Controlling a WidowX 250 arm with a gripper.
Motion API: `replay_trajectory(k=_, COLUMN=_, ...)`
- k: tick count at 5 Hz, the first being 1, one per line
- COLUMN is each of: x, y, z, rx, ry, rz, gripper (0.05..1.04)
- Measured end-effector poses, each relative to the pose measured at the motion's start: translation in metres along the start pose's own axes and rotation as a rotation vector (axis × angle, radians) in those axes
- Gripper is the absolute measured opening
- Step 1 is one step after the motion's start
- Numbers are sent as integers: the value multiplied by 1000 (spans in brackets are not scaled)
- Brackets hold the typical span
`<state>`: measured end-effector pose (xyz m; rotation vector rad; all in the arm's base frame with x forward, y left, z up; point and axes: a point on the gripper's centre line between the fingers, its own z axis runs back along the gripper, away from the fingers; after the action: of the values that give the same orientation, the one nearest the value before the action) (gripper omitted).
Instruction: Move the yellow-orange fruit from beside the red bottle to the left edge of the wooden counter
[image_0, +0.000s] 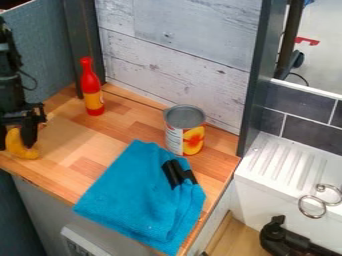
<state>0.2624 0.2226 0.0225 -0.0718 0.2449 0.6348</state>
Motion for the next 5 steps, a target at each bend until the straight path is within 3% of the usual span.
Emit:
replay_trajectory(k=1, x=-3, y=0, z=3, rx=-31, ry=25, rz=38, gripper=1014)
replay_trajectory(k=2, x=-6, y=3, z=5, rx=1, ry=43, rz=48, gripper=1008)
replay_trajectory(k=3, x=-10, y=-13, z=45, rx=95, ry=-59, rz=-6, gripper=1008)
replay_trajectory(k=4, x=-24, y=-55, z=78, rx=253, ry=-129, rz=-90, gripper=1007)
replay_trajectory(k=5, x=-26, y=-91, z=92, rx=262, ry=-153, rz=-239, gripper=1007)
